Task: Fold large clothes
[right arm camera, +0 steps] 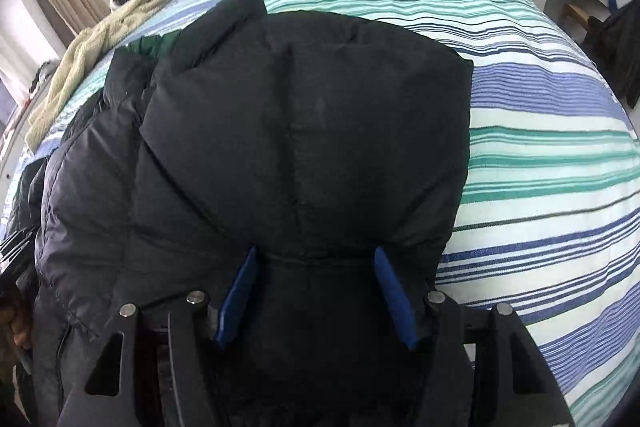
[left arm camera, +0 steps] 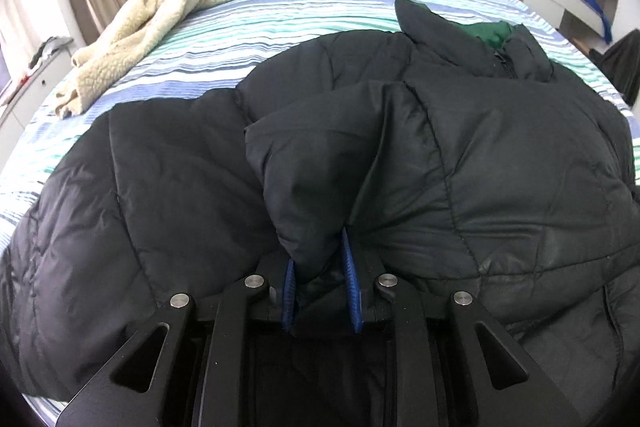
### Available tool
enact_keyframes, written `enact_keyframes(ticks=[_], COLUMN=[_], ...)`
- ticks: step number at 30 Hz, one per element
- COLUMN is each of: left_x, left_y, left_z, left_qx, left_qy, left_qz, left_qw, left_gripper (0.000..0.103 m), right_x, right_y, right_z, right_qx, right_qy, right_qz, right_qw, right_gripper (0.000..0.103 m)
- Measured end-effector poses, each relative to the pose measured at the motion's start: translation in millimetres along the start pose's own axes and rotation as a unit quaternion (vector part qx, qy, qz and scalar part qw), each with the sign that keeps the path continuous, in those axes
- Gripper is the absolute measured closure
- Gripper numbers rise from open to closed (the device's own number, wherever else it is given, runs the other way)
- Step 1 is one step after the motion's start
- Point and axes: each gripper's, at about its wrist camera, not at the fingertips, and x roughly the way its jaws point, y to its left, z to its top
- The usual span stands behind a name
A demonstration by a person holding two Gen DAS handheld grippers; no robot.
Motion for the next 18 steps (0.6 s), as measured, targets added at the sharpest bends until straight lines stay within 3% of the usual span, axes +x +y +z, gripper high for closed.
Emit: enact_keyframes(ticks=[6, 8, 13, 18], left_x=[1, 1, 2, 3], left_y=[1, 1, -1, -1], left_z=[-3, -3, -4, -6], left_qx=[-0.010, -0.009, -0.006, -0.003], left_qy=[-0.006, -0.007, -0.009, -0.011], left_qz=[-0.007, -0.006, -0.003, 0.002], left_qw=[0.9999, 0.9999, 0.9999, 0.9999], left_gripper=[0.082, 0.082, 0.082, 0.082], right_x=[-39, -28, 19, 6], right_y=[-11, -13, -18, -6], right_z=[42, 53, 46, 35], right_qx=[0.042, 0.051, 0.061, 0.051], right_qy=[-0.093, -0.085, -0.046, -0.055], right_qz=[0.023, 0.032, 0.007, -0.012], right_qw=[0.995, 0.995, 0.997, 0.997], right_gripper=[0.044, 0.044, 0.046, 0.046])
